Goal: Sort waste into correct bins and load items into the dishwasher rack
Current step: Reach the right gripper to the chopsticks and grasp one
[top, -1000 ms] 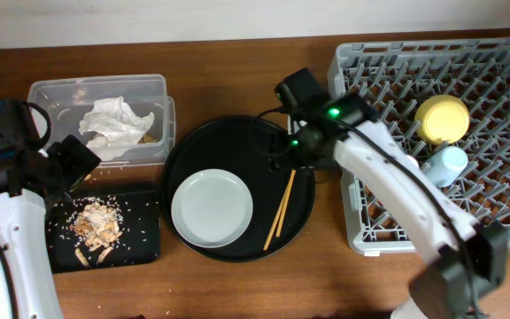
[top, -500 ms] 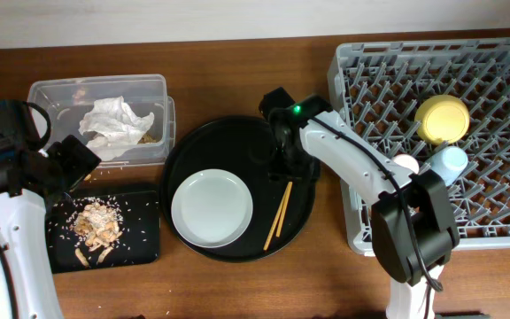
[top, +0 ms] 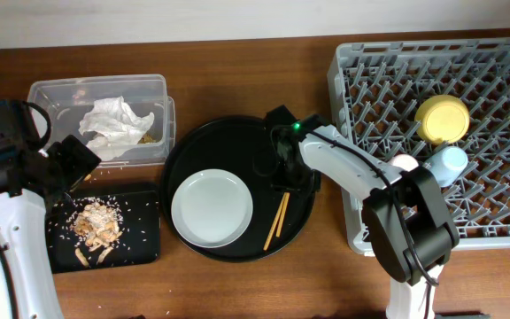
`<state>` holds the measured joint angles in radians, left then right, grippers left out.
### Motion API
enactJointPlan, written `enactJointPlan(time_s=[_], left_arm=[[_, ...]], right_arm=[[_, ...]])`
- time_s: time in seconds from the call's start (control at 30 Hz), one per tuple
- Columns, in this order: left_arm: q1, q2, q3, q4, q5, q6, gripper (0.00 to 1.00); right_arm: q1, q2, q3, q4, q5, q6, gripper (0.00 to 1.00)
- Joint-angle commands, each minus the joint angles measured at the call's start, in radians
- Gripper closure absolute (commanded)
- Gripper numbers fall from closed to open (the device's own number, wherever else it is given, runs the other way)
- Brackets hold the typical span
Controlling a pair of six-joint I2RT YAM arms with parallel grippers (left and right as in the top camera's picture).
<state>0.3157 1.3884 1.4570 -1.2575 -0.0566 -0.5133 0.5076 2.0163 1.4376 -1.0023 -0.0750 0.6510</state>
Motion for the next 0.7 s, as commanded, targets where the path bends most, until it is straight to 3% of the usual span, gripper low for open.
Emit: enactJointPlan(time_s=[0.0,0.3,0.37,0.67], left_arm=[[0.005,-0.013,0.008,-0.001,-0.004,0.006,0.01],[0.005,-0.013,0.008,-0.001,-0.004,0.006,0.01],[0.005,-0.013,0.008,-0.001,-0.004,0.006,0.01],[0.005,-0.013,0.008,-0.001,-0.004,0.006,0.01]], right_arm=[[0.003,0.002,-0.026,0.034,0.016,0.006,0.59],[0.004,0.002,-0.047,0.074,0.017,0.013,0.66],[0.004,0.002,-0.047,0.076,0.016,0.013,0.72],[0.004,0.002,-0.048,0.076,0.017,0.013,0.73]])
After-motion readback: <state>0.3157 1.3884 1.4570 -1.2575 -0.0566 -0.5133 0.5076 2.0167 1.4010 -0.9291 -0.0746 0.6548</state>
